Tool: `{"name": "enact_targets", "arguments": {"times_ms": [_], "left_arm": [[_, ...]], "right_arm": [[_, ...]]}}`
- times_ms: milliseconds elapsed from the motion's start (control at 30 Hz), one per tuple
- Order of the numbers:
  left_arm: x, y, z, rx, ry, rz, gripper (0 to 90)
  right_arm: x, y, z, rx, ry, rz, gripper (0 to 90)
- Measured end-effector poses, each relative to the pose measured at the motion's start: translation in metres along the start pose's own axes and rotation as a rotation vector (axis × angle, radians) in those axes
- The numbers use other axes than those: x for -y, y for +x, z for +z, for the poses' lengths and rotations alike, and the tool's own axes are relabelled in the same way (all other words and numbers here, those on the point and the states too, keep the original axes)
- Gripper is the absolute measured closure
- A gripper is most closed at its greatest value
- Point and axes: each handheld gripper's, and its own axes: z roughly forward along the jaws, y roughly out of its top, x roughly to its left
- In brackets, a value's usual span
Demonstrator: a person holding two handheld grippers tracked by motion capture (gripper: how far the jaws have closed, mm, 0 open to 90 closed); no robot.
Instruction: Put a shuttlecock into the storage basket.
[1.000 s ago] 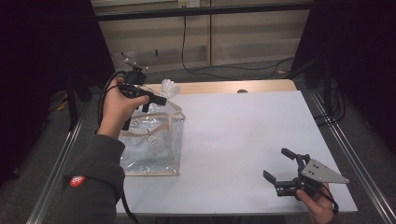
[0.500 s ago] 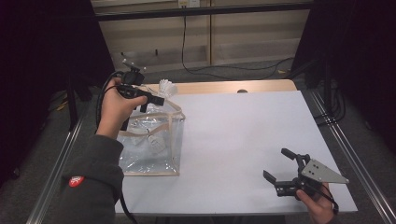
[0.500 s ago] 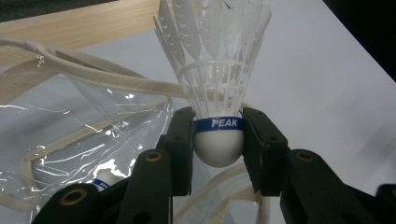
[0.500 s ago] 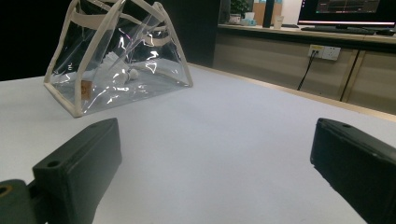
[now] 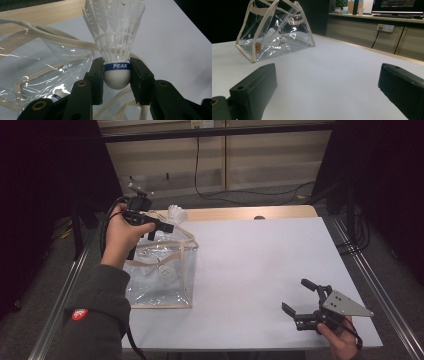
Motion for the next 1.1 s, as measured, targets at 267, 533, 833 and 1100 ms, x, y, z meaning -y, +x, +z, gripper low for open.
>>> {"name": "enact_targets", "arguments": {"times_ms": [267,533,833,1100], "left_arm": [[0.0009,0.0024,-0.0021,-0.005,0.002,-0.001,65.4],[0.0018,0.0044,-0.0038,-0.01,0.0,-0.004,65.4],[0.0019,0.0059,-0.0038,-0.017,-0.005,-0.011,65.4],[0.0024,0.0079,-0.0044,-0.023,-0.012,-0.017,65.3]], "right_arm": [[0.0,0.0001,-0.0001,0.0,0.0,0.0,1.9],[0.0,0.0001,0.0,0.002,0.001,-0.001,1.9],[0.0,0.0002,0.0001,0.001,0.0,-0.002,1.9],[-0.0001,0.0,0.0,0.002,-0.002,-0.004,1.9]]}}
